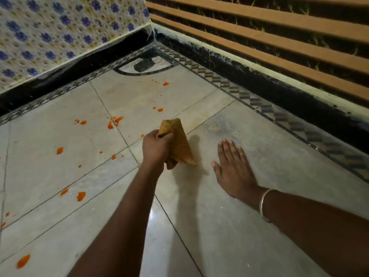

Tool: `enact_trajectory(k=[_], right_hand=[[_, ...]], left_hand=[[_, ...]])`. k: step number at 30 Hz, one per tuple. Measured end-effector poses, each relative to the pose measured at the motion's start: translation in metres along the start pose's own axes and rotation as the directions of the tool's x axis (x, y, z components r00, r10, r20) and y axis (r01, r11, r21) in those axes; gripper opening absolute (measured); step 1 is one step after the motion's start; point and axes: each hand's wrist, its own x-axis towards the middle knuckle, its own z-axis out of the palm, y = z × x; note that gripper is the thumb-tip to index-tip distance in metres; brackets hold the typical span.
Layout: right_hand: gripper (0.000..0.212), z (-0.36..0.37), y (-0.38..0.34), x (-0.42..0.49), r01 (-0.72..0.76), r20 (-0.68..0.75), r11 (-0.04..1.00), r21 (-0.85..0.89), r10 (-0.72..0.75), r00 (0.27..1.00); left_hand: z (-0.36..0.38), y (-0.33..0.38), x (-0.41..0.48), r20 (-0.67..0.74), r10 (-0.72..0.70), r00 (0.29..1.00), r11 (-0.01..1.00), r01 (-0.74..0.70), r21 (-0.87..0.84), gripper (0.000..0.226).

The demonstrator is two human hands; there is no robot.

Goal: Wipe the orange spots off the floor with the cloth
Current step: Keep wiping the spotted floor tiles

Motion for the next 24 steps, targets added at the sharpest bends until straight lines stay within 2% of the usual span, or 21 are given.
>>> enact_trajectory(k=[1, 2, 3, 4, 6, 7, 8, 9, 10, 12, 14, 17, 19, 22, 24], right_hand=[[0.074, 0.001, 0.000, 0.000, -0.002, -0.002, 1.000, 0.000, 0.002, 1.000], [0.074, 0.001, 0.000, 0.000, -0.003, 0.000, 1.000, 0.005, 0.003, 1.000], [0.073, 0.002, 0.001, 0.000, -0.004, 0.001, 1.000, 0.014, 0.004, 1.000], [0.073, 0.003, 0.001, 0.001, -0.007, -0.002, 1.000, 0.022, 0.007, 1.000], [0.073, 0.003, 0.000, 0.001, -0.012, -0.007, 1.000, 0.021, 0.013, 1.000], [0.074, 0.002, 0.000, 0.001, -0.011, -0.005, 1.000, 0.026, 0.011, 1.000], [0.074, 0.002, 0.000, 0.000, -0.010, 0.002, 0.999, 0.031, 0.010, 1.000], [0.074, 0.001, 0.000, 0.000, -0.008, 0.008, 0.999, 0.034, 0.008, 1.000], [0.073, 0.001, 0.000, 0.001, -0.010, 0.010, 0.999, 0.037, 0.009, 1.000], [0.070, -0.003, -0.003, 0.008, -0.051, -0.026, 0.996, 0.077, 0.053, 0.998], [0.065, -0.008, -0.009, 0.024, -0.120, -0.072, 0.984, 0.134, 0.130, 0.989], [0.058, -0.008, -0.018, 0.050, -0.151, -0.104, 0.975, 0.163, 0.169, 0.980], [0.063, -0.004, -0.021, 0.060, -0.151, -0.071, 0.975, 0.163, 0.164, 0.984], [0.071, 0.003, -0.020, 0.066, -0.132, -0.014, 0.981, 0.139, 0.135, 0.991], [0.075, 0.006, -0.021, 0.067, -0.128, -0.006, 0.983, 0.133, 0.130, 0.991]], left_hand=[[-0.005, -0.003, 0.004, 0.076, -0.100, 0.992, 0.984, 0.110, -0.143, 0.011], [-0.010, -0.010, 0.008, 0.134, -0.174, 0.976, 0.959, 0.199, -0.201, 0.024], [-0.013, -0.017, 0.008, 0.119, -0.198, 0.973, 0.958, 0.218, -0.185, 0.042], [-0.015, -0.027, 0.006, 0.023, -0.170, 0.985, 0.981, 0.171, -0.093, 0.058], [-0.014, -0.044, 0.000, -0.182, 0.066, 0.981, 0.976, -0.026, 0.217, 0.066], [-0.010, -0.049, -0.004, -0.175, 0.229, 0.958, 0.911, -0.147, 0.386, 0.065], [-0.002, -0.053, -0.006, -0.072, 0.323, 0.943, 0.817, -0.240, 0.525, 0.066], [0.010, -0.055, -0.008, 0.055, 0.322, 0.945, 0.728, -0.284, 0.624, 0.068], [0.024, -0.061, -0.006, 0.153, 0.252, 0.955, 0.660, -0.286, 0.695, 0.071], [0.056, -0.072, -0.004, 0.254, 0.150, 0.955, 0.514, -0.295, 0.805, 0.081], [0.079, -0.072, 0.005, 0.338, 0.201, 0.919, 0.382, -0.391, 0.837, 0.084], [0.081, -0.063, 0.045, 0.475, 0.266, 0.839, 0.277, -0.538, 0.796, 0.082], [0.065, -0.062, 0.074, 0.385, 0.262, 0.885, 0.295, -0.454, 0.841, 0.082], [0.062, -0.069, 0.059, 0.132, 0.197, 0.972, 0.407, -0.203, 0.891, 0.078], [0.079, -0.072, 0.025, 0.115, 0.192, 0.975, 0.437, -0.190, 0.879, 0.077]])
